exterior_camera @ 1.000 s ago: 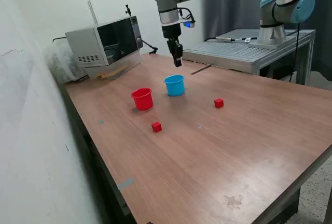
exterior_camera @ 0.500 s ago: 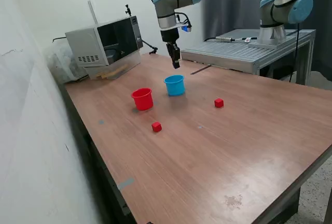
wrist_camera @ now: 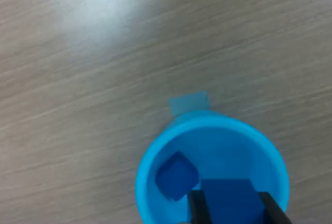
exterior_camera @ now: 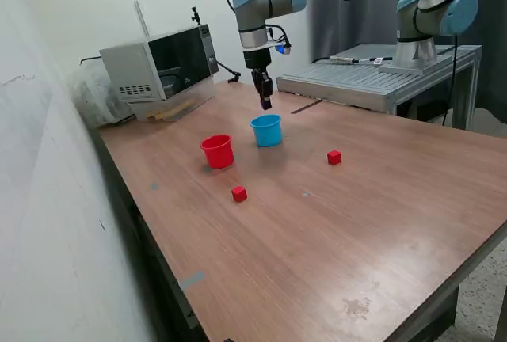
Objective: Place red objects in the red bin, and blue objects in the blue bin.
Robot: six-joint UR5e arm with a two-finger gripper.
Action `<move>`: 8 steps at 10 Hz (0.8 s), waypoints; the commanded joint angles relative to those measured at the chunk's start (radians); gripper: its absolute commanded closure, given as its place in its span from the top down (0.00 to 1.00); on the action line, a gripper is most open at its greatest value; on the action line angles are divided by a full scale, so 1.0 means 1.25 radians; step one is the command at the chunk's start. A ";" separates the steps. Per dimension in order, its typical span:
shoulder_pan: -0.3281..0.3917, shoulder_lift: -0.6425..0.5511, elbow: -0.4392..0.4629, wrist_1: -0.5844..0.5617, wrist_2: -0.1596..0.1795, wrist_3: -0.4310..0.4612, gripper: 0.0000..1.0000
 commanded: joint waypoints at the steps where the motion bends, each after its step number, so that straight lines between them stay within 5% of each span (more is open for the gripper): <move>1: 0.001 0.000 0.001 0.000 0.001 0.000 1.00; 4: 0.020 -0.055 0.006 0.006 -0.001 -0.003 1.00; 8: 0.205 -0.204 0.041 0.092 -0.001 0.001 1.00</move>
